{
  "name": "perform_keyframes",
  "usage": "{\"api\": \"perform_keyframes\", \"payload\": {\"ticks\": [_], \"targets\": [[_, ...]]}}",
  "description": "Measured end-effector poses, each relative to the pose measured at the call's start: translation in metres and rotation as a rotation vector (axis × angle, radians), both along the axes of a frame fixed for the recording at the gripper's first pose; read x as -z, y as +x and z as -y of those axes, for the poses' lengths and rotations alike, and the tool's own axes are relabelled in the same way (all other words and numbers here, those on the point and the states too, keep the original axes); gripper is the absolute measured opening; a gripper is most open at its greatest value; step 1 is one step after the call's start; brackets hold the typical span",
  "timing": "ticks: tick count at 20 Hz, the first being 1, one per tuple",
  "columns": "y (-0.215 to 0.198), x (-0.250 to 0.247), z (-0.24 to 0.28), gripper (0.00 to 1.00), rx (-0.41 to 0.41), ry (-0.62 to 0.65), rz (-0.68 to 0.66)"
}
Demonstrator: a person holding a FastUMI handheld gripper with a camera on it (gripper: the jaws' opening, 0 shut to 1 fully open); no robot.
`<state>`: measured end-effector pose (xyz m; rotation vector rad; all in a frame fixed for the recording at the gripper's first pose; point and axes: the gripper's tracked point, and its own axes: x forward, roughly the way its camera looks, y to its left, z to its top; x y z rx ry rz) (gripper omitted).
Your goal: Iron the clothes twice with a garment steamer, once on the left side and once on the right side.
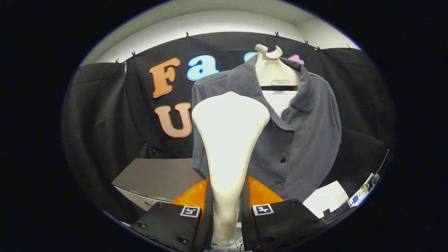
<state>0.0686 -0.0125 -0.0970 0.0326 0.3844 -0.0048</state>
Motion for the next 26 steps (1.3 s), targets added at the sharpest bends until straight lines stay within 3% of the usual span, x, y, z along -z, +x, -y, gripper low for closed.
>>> {"api": "perform_keyframes", "payload": {"ticks": [10,15,26], "targets": [[0.034,0.027,0.06,0.4,0.053,-0.016,-0.029],[0.052,0.05,0.069,0.4,0.06,-0.008,-0.061],[0.047,0.113,0.068,0.41,0.038,0.028,-0.168]]}}
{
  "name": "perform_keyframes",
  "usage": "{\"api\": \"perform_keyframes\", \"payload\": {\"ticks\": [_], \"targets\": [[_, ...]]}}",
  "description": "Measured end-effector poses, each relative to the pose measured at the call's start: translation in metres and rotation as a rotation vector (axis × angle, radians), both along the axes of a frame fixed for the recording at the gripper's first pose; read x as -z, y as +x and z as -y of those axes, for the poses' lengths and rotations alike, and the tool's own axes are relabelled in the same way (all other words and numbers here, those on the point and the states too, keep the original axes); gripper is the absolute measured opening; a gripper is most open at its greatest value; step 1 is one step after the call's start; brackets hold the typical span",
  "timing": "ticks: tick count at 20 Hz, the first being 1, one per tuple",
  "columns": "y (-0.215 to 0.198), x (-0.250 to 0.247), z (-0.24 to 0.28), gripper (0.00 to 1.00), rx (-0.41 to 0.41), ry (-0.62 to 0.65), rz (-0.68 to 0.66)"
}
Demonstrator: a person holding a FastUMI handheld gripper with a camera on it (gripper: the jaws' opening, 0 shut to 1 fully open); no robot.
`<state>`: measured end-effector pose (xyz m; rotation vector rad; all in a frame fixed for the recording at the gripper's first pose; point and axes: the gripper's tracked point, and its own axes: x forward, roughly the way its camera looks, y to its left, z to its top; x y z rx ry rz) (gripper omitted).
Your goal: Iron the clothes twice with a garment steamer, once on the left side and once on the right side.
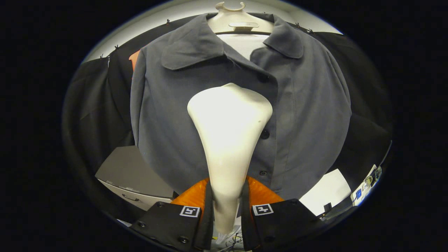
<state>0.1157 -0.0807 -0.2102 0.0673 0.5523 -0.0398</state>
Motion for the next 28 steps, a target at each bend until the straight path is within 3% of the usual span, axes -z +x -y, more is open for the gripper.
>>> {"api": "perform_keyframes", "payload": {"ticks": [9,28], "targets": [[-0.01,0.04,-0.013,0.41,-0.029,-0.002,-0.057],[-0.03,0.148,-0.009,0.41,-0.009,0.016,-0.248]]}}
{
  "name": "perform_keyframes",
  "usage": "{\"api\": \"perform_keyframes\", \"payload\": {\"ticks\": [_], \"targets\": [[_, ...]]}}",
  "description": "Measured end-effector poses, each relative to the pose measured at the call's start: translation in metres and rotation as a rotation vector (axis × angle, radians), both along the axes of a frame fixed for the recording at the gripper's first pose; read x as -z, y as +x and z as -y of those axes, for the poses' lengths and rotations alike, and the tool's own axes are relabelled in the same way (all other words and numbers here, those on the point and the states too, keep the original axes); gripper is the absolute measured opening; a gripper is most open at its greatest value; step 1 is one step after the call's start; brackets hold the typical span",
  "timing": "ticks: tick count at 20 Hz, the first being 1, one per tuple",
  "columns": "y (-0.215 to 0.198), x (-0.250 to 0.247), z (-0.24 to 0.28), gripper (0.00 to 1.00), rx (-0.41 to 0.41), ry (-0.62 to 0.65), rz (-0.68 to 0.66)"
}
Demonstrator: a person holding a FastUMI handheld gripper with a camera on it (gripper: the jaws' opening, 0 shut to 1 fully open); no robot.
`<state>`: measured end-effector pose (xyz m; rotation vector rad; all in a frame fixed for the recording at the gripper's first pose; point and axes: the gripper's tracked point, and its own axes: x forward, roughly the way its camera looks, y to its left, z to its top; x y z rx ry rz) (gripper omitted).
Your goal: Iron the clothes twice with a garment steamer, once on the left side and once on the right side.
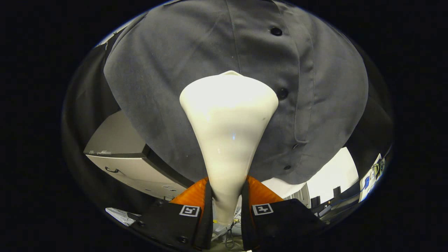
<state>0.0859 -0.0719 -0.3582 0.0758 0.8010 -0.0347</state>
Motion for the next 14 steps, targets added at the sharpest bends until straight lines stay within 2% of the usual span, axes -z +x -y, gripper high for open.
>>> {"api": "perform_keyframes", "payload": {"ticks": [14], "targets": [[-0.03,0.1,0.036,0.41,0.057,0.029,-0.159]]}}
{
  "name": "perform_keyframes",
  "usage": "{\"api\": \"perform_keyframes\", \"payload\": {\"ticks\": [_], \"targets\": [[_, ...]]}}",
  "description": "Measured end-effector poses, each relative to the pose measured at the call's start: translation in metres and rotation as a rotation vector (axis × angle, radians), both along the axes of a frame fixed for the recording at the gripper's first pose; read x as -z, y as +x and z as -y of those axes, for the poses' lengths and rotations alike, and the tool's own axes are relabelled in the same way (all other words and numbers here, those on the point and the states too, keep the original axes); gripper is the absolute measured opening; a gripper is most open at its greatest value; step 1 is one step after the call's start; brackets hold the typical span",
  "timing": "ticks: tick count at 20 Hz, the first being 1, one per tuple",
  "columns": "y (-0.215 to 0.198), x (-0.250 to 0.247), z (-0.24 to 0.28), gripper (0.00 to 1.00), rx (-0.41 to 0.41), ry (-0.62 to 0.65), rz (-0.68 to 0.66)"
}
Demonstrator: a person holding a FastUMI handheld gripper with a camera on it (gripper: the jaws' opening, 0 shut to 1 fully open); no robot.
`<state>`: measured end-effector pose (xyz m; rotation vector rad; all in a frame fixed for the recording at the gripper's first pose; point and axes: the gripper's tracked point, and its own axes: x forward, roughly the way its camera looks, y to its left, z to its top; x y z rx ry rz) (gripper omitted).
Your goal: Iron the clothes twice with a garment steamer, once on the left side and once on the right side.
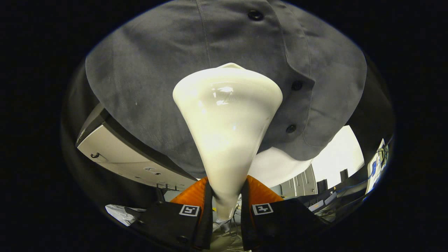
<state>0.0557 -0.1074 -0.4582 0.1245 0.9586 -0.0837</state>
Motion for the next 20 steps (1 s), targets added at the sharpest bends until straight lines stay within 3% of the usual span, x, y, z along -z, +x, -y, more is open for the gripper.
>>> {"api": "perform_keyframes", "payload": {"ticks": [13,20], "targets": [[-0.028,0.077,0.018,0.41,0.034,0.017,-0.126],[-0.032,0.067,0.017,0.41,0.051,0.025,-0.12]]}}
